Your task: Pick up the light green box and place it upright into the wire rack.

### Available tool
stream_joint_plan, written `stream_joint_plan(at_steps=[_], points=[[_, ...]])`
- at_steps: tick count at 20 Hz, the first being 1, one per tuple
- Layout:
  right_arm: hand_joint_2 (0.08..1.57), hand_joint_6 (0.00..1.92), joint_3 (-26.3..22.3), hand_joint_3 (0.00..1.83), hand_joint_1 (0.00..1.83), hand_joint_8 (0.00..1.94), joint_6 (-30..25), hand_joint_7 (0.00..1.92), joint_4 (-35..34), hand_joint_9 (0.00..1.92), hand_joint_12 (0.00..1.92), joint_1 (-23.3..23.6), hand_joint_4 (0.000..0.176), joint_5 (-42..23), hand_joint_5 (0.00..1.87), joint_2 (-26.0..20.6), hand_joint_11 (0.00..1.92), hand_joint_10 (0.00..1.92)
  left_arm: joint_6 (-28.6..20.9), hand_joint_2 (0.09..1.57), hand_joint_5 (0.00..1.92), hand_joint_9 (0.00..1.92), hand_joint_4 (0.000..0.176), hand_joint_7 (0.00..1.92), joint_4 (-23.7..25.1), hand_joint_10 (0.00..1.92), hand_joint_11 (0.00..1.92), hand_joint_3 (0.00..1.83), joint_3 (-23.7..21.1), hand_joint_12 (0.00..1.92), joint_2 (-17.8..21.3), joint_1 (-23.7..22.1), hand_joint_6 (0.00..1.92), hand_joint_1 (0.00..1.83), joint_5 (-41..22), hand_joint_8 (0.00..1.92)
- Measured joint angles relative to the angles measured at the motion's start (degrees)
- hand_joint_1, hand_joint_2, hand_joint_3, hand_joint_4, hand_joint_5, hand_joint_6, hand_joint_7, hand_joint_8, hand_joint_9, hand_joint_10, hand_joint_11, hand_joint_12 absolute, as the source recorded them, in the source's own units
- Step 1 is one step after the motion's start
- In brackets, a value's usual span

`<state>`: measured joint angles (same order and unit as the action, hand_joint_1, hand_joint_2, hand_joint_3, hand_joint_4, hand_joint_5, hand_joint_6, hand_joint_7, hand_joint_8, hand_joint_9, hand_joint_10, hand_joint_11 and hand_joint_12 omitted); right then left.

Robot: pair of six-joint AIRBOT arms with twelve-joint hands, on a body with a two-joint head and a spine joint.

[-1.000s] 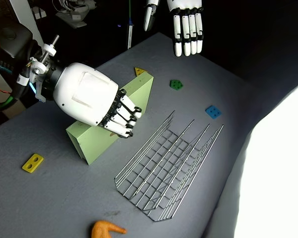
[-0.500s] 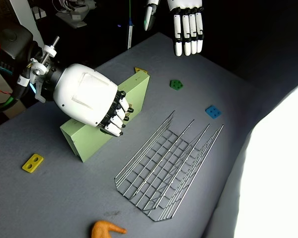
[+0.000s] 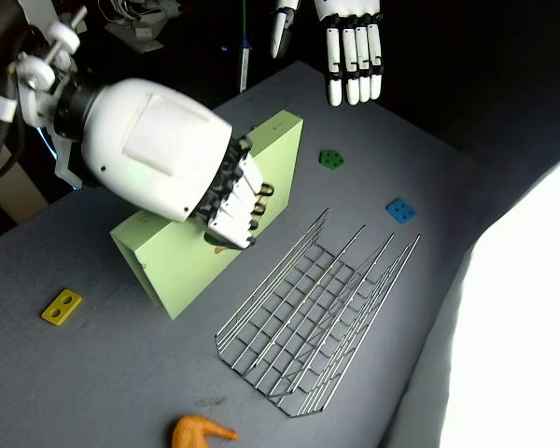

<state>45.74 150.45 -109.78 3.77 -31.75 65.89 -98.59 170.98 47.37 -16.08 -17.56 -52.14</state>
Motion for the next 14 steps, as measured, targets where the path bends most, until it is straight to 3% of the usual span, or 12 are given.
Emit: stream_joint_plan(at_steps=[7,10,12,14], points=[[1.15,1.05,1.4,0.0,1.37,1.14,1.09,0.93,0.98,0.81,1.66,4.87,0.0,2.91,0.89,0.33,0.57,1.36,0.0,1.22,0.06,0.06,0.049,0.06,0.02,0.0,0.0,0.0,0.0,0.25,0.0,0.0,0.01,0.13,0.0,0.0],[1.13,1.02,2.58,0.0,1.37,1.04,-0.68,0.99,4.7,0.86,1.61,4.94,0.0,3.48,0.9,1.07,0.61,1.32,0.0,1.22,0.04,0.06,0.047,0.05,0.02,0.0,0.0,0.0,0.0,0.21,0.0,0.0,0.0,0.11,0.0,0.0],[1.15,1.02,5.03,0.0,1.22,1.22,-1.86,0.94,5.57,0.82,1.69,4.94,0.0,4.11,0.91,2.16,0.56,1.29,-0.02,1.22,0.06,0.06,0.044,0.06,-0.02,0.0,0.0,0.0,0.0,0.21,0.0,0.0,0.01,0.13,0.0,0.0],[1.12,0.96,7.08,0.0,1.23,1.13,-2.73,1.0,5.7,0.87,1.64,4.94,0.0,4.83,0.95,2.73,0.62,1.22,0.0,1.23,0.06,0.06,0.044,0.05,0.04,0.0,0.0,0.0,0.0,0.25,0.0,-0.02,0.01,0.12,0.0,0.0]])
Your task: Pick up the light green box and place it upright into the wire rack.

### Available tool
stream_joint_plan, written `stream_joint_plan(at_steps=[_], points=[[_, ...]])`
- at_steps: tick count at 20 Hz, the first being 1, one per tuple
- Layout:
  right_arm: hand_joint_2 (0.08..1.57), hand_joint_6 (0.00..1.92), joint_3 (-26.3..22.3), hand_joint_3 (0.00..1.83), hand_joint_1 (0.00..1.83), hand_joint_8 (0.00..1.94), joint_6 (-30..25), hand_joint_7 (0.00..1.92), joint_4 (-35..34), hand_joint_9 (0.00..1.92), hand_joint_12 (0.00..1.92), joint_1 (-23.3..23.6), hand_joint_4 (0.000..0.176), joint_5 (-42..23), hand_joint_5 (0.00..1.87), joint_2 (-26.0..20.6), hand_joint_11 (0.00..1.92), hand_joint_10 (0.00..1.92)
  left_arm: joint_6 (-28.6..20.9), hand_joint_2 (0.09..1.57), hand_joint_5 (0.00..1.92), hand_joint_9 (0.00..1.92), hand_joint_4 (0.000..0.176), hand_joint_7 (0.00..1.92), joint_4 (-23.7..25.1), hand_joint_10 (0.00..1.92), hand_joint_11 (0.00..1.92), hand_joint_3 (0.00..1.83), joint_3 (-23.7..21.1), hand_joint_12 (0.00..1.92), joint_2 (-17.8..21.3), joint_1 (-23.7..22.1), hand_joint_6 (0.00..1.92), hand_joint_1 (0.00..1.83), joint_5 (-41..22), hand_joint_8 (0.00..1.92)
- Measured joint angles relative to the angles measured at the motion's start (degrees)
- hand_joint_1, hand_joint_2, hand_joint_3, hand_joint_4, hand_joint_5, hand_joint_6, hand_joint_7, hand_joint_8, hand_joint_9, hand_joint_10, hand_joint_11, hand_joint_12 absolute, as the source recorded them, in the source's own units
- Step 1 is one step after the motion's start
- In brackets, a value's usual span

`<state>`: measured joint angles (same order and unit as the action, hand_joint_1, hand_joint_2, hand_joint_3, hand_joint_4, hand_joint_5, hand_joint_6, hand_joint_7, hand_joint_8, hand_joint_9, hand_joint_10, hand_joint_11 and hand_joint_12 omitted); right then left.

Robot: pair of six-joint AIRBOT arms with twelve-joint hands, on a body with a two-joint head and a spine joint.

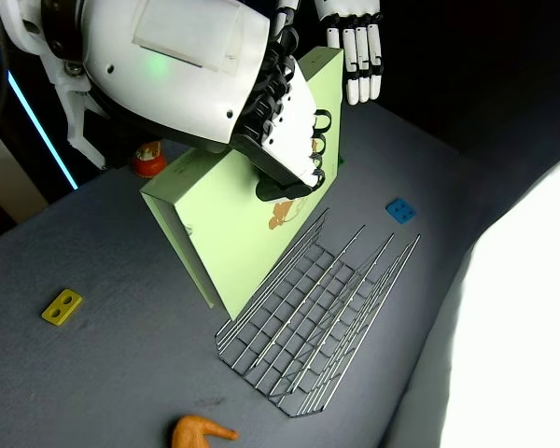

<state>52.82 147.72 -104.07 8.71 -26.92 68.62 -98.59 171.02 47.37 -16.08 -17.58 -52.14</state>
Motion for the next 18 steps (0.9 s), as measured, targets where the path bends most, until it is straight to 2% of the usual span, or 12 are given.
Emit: stream_joint_plan(at_steps=[1,2,3,4,5,6,8,9,12,13,14,18], points=[[1.12,0.95,0.79,0.0,1.23,1.12,-4.68,1.0,5.03,0.88,1.64,-0.44,0.0,1.05,0.95,-0.02,0.62,1.21,0.0,1.23,0.06,0.06,0.044,0.05,-0.04,0.0,0.0,0.0,0.0,0.25,0.0,0.02,0.01,0.12,0.0,0.0],[1.12,0.95,0.87,0.0,1.23,1.12,-5.81,1.0,6.64,0.88,1.64,-0.74,0.0,1.33,0.95,-0.02,0.62,1.21,-0.02,1.23,0.06,0.06,0.044,0.05,-0.02,0.0,0.0,0.0,0.0,0.25,0.0,0.0,0.01,0.12,0.0,0.0],[1.13,0.95,1.11,0.0,1.34,1.09,-6.4,0.98,7.65,0.85,1.67,-0.83,0.0,1.7,0.92,0.0,0.62,1.32,-0.02,1.22,0.07,0.07,0.044,0.07,-0.07,0.0,0.0,0.0,0.0,0.24,0.0,0.0,0.01,0.16,0.0,0.0],[1.13,0.95,1.51,0.0,1.34,1.09,-6.8,0.98,7.65,0.85,1.67,-0.85,0.0,2.25,0.92,0.15,0.62,1.32,-0.02,1.22,0.07,0.07,0.044,0.07,-0.07,0.0,0.0,0.0,0.0,0.24,0.0,0.0,0.01,0.16,0.0,0.0],[1.13,0.92,1.99,0.0,1.24,1.19,-6.99,0.98,7.89,0.84,1.66,-1.25,0.0,2.69,0.95,0.42,0.6,1.26,-0.02,1.22,0.07,0.04,0.037,0.04,-0.04,0.0,0.0,0.0,0.0,0.18,0.0,0.02,0.0,0.13,0.0,0.0],[1.14,0.99,2.58,0.0,1.22,1.2,-7.04,0.96,8.04,0.83,1.67,-1.73,0.0,2.93,0.91,0.85,0.58,1.26,-0.02,1.22,0.05,0.06,0.046,0.05,-0.04,0.0,0.0,0.0,0.0,0.21,0.0,0.02,0.0,0.13,-0.02,0.0],[1.14,0.95,3.65,0.0,1.36,1.17,-7.76,0.93,7.45,0.81,1.65,-2.91,0.0,3.63,0.91,1.42,0.59,1.37,-0.02,1.23,0.06,0.06,0.042,0.04,-0.02,0.0,0.0,0.0,0.04,0.24,0.0,0.02,0.0,0.14,-0.02,0.0],[1.13,0.95,4.31,0.0,1.26,1.16,-7.87,0.97,7.43,0.84,1.63,-3.3,0.0,3.82,0.94,1.75,0.59,1.24,-0.02,1.22,0.07,0.06,0.042,0.05,-0.02,0.0,0.0,0.0,0.13,0.3,0.0,0.0,0.0,0.15,0.0,0.0],[1.14,0.96,5.9,0.0,1.37,1.14,-8.68,0.95,7.69,0.84,1.64,-4.26,0.0,4.26,0.9,2.49,0.61,1.33,-0.02,1.23,0.04,0.05,0.043,0.04,0.0,0.0,0.0,0.0,0.13,0.24,0.0,0.02,0.0,0.13,-0.02,0.0],[1.14,0.96,6.21,0.0,1.37,1.14,-9.01,0.95,7.61,0.84,1.64,-4.57,0.0,4.24,0.9,2.58,0.61,1.33,-0.02,1.23,0.04,0.05,0.043,0.04,-0.04,0.0,0.0,0.0,0.13,0.24,0.0,0.02,0.0,0.13,0.0,0.0],[1.13,0.98,6.78,0.0,1.25,1.16,-9.51,0.96,7.13,0.83,1.69,-5.03,0.0,4.52,0.93,2.89,0.59,1.28,-0.02,1.23,0.05,0.06,0.045,0.05,-0.02,0.01,0.0,0.0,0.13,0.25,0.0,0.0,0.0,0.14,0.0,0.0],[1.12,0.91,7.87,0.0,1.23,1.17,-9.77,0.98,7.43,0.84,1.69,-5.42,0.0,4.87,0.97,3.5,0.55,1.24,-0.02,1.23,0.05,0.06,0.043,0.04,0.17,0.0,0.0,0.0,0.13,0.21,0.0,-0.15,0.0,0.13,0.02,0.0]])
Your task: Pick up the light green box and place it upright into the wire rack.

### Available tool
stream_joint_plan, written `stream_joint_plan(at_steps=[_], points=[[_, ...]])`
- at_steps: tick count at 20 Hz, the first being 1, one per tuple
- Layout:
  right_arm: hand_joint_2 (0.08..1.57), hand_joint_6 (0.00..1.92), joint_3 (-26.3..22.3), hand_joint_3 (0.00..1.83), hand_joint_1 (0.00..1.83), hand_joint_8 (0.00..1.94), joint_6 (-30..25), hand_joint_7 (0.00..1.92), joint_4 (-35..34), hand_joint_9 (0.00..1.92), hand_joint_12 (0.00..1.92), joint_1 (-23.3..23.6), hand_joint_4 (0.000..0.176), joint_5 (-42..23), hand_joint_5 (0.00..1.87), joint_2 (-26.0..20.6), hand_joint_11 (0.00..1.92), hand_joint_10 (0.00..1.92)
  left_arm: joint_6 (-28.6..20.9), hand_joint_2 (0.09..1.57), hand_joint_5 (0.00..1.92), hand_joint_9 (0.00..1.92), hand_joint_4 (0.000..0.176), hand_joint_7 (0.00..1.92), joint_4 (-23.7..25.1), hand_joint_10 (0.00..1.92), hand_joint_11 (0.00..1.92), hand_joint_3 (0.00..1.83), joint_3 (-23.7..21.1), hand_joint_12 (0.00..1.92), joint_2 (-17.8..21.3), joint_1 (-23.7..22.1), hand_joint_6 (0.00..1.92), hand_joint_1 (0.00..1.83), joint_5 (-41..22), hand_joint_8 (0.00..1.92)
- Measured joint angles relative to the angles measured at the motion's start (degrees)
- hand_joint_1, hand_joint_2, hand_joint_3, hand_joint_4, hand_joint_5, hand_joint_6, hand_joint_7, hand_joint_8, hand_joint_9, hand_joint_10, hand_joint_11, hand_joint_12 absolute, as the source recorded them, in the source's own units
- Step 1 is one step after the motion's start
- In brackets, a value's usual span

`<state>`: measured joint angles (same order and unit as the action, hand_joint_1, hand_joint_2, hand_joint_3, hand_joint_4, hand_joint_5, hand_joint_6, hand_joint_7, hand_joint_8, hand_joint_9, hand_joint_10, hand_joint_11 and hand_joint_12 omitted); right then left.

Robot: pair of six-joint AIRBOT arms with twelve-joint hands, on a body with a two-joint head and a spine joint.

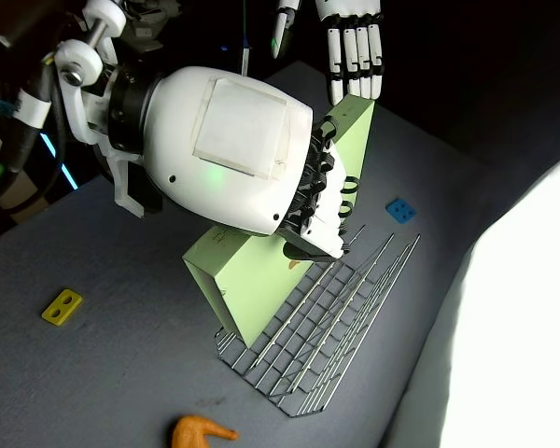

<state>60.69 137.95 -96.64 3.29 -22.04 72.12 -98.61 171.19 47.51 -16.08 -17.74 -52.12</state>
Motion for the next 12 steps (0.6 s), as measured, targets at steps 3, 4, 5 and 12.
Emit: stream_joint_plan(at_steps=[3,4,5,12], points=[[1.13,0.94,0.7,0.0,1.23,1.18,-0.17,0.97,-0.35,0.83,1.65,-0.83,0.0,0.04,0.95,0.46,0.55,1.23,-0.07,1.23,0.06,0.06,0.043,0.04,0.02,0.0,0.0,0.0,0.0,0.22,0.0,-0.48,0.01,0.14,0.04,0.0],[1.12,0.91,0.96,0.0,1.23,1.17,-0.2,0.98,-0.2,0.83,1.64,-0.96,0.0,0.09,0.97,0.55,0.57,1.22,-0.07,1.23,0.07,0.05,0.04,0.03,0.07,0.0,0.0,0.0,0.0,0.22,0.0,-0.48,0.01,0.15,-0.02,0.0],[1.12,0.91,1.25,0.0,1.23,1.15,-0.22,0.99,-0.2,0.84,1.62,-0.96,0.0,0.09,0.97,0.68,0.58,1.19,-0.07,1.23,0.07,0.05,0.041,0.03,0.07,0.0,0.0,0.0,0.0,0.22,0.0,-0.48,0.01,0.15,-0.07,0.0],[1.12,0.87,3.28,0.0,1.24,1.2,-0.83,0.97,-0.11,0.82,1.62,-2.47,0.0,0.57,0.98,1.73,0.57,1.23,-0.09,1.23,0.09,0.07,0.043,0.05,0.2,0.01,0.0,0.0,0.0,0.25,0.0,-0.48,0.01,0.18,-0.04,0.01]])
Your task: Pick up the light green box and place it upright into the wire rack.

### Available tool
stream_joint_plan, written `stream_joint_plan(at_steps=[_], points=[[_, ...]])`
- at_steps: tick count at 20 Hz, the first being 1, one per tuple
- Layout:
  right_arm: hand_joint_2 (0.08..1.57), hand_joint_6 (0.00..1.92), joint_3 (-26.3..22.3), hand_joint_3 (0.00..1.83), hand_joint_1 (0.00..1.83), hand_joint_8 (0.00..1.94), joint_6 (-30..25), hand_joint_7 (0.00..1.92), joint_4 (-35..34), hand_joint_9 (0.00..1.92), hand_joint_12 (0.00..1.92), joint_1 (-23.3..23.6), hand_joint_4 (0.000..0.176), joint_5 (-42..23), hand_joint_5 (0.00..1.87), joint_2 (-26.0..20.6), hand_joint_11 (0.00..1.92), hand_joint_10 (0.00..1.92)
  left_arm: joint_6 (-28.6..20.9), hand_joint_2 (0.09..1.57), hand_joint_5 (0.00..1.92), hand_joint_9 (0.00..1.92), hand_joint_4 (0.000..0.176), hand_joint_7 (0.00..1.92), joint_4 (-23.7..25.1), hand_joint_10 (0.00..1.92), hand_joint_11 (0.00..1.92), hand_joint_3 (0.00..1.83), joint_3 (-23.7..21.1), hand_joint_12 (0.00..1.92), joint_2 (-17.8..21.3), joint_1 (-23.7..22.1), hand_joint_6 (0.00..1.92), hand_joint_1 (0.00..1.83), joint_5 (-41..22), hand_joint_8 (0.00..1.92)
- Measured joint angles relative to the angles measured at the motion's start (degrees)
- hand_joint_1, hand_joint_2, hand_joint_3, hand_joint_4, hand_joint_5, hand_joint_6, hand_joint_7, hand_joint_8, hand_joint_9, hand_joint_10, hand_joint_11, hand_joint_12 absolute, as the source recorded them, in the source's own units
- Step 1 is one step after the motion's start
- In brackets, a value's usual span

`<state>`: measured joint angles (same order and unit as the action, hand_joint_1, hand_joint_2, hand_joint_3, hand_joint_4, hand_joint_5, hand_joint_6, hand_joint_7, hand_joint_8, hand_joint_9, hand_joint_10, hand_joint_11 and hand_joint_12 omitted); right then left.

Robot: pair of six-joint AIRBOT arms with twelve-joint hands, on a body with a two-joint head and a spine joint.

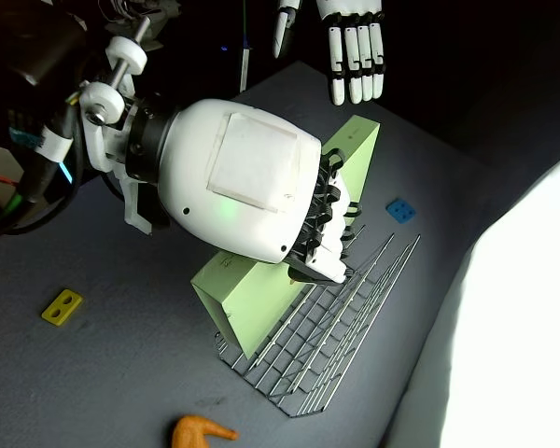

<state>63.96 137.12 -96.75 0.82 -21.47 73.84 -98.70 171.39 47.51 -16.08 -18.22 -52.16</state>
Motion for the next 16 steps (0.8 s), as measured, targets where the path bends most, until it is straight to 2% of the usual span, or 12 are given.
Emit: stream_joint_plan(at_steps=[1,3,6,8,15,16], points=[[1.12,0.88,0.28,0.0,1.24,1.15,-2.78,0.99,2.21,0.84,1.62,-0.39,0.0,0.17,0.98,0.11,0.58,1.2,0.0,1.23,0.09,0.06,0.042,0.05,0.02,0.01,0.0,0.0,0.0,0.22,0.0,0.0,0.01,0.19,0.0,0.0],[1.12,0.87,0.55,0.0,1.24,1.21,-6.27,0.96,7.21,0.82,1.65,-0.42,0.0,0.52,0.98,0.2,0.57,1.24,0.0,1.23,0.08,0.06,0.04,0.04,0.04,0.0,0.0,0.0,0.0,0.2,0.0,0.0,0.0,0.17,0.0,0.0],[1.12,0.83,1.42,0.0,1.24,1.2,-6.86,0.98,7.34,0.84,1.63,-1.18,0.0,0.79,1.0,0.92,0.61,1.27,-0.02,1.23,0.08,0.06,0.04,0.04,0.0,0.0,0.0,0.0,0.0,0.24,0.0,0.0,0.0,0.17,0.0,0.0],[1.11,0.87,2.54,0.0,1.24,1.16,-7.41,0.99,7.19,0.84,1.61,-2.19,0.0,1.03,0.98,1.66,0.6,1.23,-0.02,1.23,0.09,0.06,0.042,0.05,0.09,0.0,0.0,0.0,0.24,0.28,0.0,0.0,0.0,0.16,0.0,0.0],[1.11,0.84,5.35,0.0,1.24,1.15,-9.4,0.99,7.63,0.86,1.61,-4.04,0.0,0.98,1.01,3.34,0.6,1.22,-0.02,1.23,0.08,0.06,0.043,0.05,0.07,0.0,0.0,0.0,0.24,0.26,0.0,0.0,0.0,0.16,0.0,0.0],[1.12,0.88,5.57,0.0,1.23,1.16,-9.53,0.98,7.61,0.84,1.6,-4.39,0.0,0.92,0.98,3.65,0.58,1.21,0.0,1.23,0.09,0.05,0.041,0.05,0.15,0.0,0.0,0.0,0.24,0.25,0.0,0.0,0.0,0.16,0.0,0.0]])
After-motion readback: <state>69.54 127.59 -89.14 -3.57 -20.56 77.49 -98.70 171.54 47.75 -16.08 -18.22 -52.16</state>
